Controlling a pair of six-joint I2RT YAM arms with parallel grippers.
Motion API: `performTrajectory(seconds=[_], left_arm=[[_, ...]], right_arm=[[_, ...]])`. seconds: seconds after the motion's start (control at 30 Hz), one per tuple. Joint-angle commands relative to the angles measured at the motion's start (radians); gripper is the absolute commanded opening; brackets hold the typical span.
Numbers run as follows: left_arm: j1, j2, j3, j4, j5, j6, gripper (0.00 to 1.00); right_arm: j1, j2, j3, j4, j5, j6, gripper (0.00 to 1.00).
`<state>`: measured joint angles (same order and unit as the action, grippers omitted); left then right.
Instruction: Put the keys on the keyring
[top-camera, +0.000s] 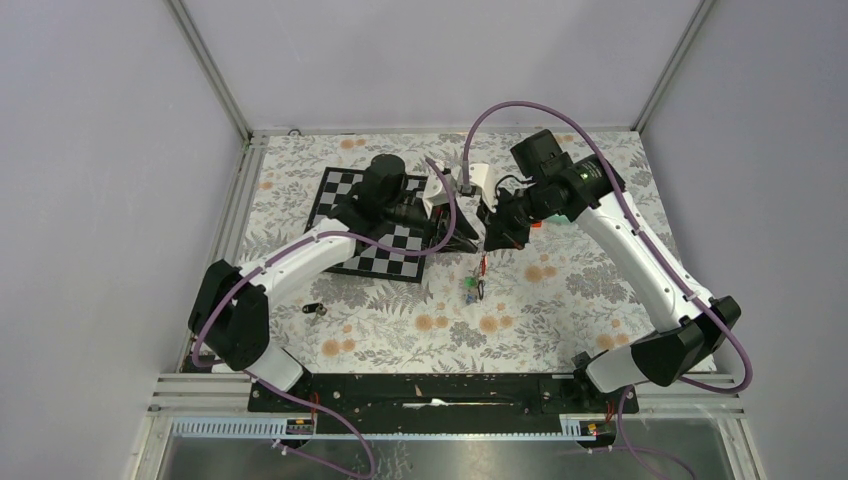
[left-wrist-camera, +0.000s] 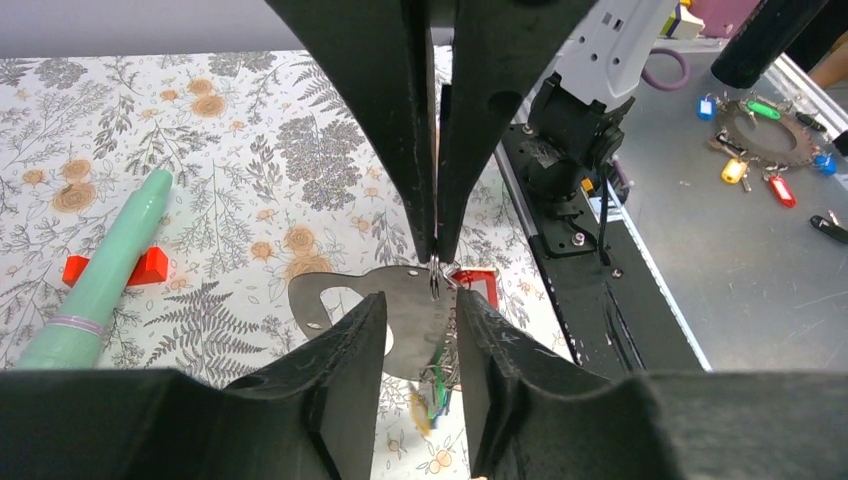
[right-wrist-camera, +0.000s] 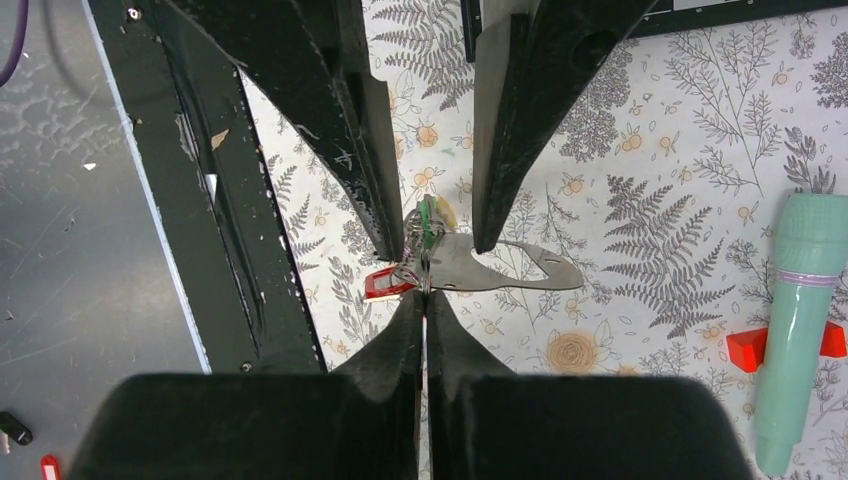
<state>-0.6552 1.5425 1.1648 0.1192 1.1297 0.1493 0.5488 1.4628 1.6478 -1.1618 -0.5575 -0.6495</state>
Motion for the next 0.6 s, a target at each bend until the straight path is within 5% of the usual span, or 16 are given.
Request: performTrajectory(seconds=[0.0,0.17,0.57], left_arm=[[-0.009,0.006,0.005,0.157,0.009,-0.116,0.35],[-0.007,-0.003,-0.091,0.42,0.045,-0.292,0.35],[-0.007,0.006,-0.129,0.444,0.045,-0.301,0.25]], right_arm=[[0.012,-0.012,-0.003,0.025,-0.019,0.001,0.0],[0.013,-0.049,-0.057,0.084,-0.012,0.013,0.0],[0.013,-0.054,-0.058,0.09,-0.019,0.023,0.0]])
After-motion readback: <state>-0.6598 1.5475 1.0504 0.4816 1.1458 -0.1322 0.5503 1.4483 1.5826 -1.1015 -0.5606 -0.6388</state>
